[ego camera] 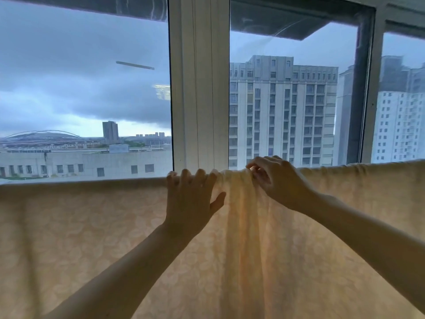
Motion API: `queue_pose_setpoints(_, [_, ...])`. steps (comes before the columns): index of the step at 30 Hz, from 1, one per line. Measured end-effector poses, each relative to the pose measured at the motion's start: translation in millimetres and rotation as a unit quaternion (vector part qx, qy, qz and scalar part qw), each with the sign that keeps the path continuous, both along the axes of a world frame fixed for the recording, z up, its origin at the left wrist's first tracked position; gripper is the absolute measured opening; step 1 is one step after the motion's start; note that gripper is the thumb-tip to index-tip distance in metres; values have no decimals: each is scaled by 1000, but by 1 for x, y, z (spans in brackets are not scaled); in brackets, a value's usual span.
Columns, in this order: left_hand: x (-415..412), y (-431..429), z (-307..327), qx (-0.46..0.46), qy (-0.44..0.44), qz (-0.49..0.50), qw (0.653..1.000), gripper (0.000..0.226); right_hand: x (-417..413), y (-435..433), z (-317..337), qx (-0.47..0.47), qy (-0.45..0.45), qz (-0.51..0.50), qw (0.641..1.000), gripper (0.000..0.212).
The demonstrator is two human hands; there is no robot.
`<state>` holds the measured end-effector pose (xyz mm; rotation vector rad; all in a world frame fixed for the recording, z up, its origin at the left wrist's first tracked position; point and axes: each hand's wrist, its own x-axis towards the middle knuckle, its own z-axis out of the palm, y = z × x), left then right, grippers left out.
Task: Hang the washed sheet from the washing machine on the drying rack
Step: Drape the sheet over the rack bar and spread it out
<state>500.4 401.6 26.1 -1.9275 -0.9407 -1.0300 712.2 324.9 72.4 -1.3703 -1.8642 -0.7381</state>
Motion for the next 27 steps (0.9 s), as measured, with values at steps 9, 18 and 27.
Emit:
queue_pose_setpoints(9, [15, -6, 2, -7, -7, -6, 1000, 54, 2, 13, 10, 8, -40, -33, 999, 10])
queue_pose_setpoints(18, [17, -2, 0, -14, 12, 6, 1000, 53, 86, 11, 20, -19, 131, -173, 976, 15])
queue_pose_setpoints(27, [52, -6, 6, -4, 44, -17, 999, 61, 69, 2, 16, 27, 99, -119, 988, 13])
